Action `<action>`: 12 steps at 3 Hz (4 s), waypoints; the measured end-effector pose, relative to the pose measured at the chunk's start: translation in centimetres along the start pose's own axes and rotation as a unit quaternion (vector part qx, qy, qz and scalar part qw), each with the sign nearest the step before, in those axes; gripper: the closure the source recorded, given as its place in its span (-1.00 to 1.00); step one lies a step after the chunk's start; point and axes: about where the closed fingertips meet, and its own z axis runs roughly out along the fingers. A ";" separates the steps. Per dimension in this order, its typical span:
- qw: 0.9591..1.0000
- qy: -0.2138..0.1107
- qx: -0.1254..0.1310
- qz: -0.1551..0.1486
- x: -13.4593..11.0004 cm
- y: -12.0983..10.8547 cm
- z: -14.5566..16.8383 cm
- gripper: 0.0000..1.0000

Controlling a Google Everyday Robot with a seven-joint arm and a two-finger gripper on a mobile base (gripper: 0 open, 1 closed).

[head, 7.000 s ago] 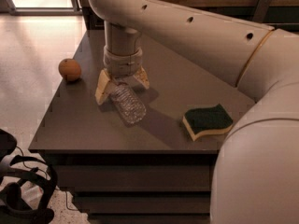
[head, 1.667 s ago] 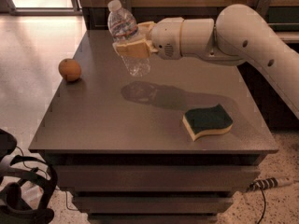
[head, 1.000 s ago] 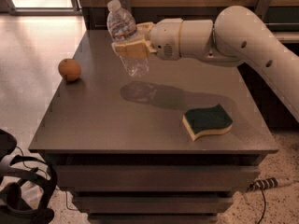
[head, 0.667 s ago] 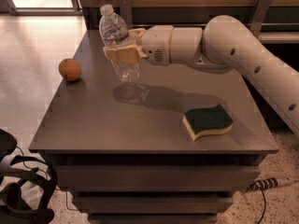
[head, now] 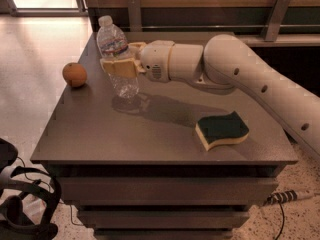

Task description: Place water bottle upright

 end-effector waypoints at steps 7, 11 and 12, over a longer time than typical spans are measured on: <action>0.999 -0.032 -0.006 0.010 4.1 -0.5 3.0 0.74; 0.999 -0.032 -0.008 0.010 4.0 -0.3 3.2 -1.00; 0.999 -0.032 -0.009 0.009 4.0 -0.3 3.2 -1.00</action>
Offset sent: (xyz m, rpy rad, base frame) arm 0.0135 0.0138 -0.0442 0.0564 0.0127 -0.0058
